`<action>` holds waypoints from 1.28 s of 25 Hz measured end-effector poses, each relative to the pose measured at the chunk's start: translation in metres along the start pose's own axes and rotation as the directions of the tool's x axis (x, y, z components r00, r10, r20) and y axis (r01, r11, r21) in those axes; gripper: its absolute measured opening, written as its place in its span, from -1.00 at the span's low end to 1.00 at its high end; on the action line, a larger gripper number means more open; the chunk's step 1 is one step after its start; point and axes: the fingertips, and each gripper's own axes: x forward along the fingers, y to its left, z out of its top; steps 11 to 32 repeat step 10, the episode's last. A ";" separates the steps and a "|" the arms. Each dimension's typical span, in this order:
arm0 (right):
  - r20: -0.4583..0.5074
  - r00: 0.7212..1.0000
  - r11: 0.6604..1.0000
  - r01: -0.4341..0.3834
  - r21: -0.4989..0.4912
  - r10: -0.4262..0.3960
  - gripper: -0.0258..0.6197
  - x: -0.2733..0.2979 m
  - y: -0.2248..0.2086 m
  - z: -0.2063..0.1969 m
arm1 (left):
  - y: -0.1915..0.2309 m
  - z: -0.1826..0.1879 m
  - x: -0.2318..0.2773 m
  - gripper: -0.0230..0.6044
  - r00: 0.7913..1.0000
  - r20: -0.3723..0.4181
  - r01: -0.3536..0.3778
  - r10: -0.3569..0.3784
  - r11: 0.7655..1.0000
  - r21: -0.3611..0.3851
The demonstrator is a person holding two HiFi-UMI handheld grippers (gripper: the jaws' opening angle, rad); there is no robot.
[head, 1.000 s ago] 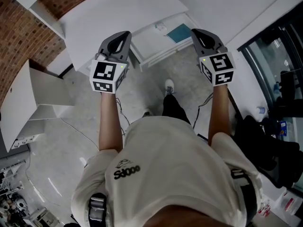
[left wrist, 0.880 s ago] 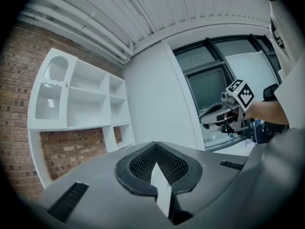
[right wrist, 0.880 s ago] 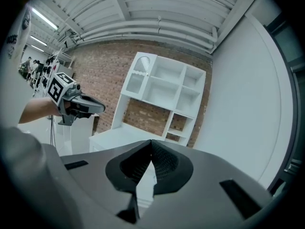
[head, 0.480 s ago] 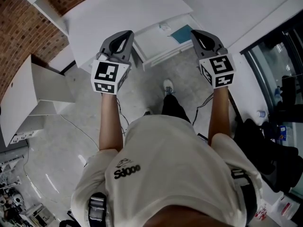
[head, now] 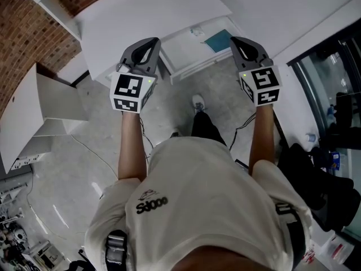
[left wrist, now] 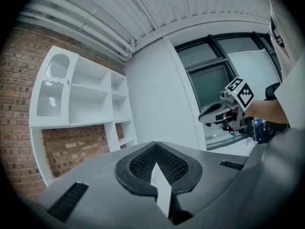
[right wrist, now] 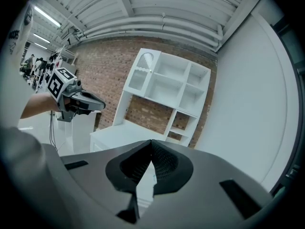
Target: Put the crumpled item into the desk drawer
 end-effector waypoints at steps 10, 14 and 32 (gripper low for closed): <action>-0.004 0.999 0.999 -0.044 0.005 0.044 -0.90 0.028 -0.001 -0.008 | 0.010 -0.011 0.016 -0.90 0.999 -0.032 -0.003 0.003 1.000 0.011; -0.004 0.999 0.999 -0.044 0.005 0.044 -0.90 0.028 -0.001 -0.008 | 0.010 -0.011 0.016 -0.90 0.999 -0.032 -0.003 0.003 1.000 0.011; -0.004 0.999 0.999 -0.044 0.005 0.044 -0.90 0.028 -0.001 -0.008 | 0.010 -0.011 0.016 -0.90 0.999 -0.032 -0.003 0.003 1.000 0.011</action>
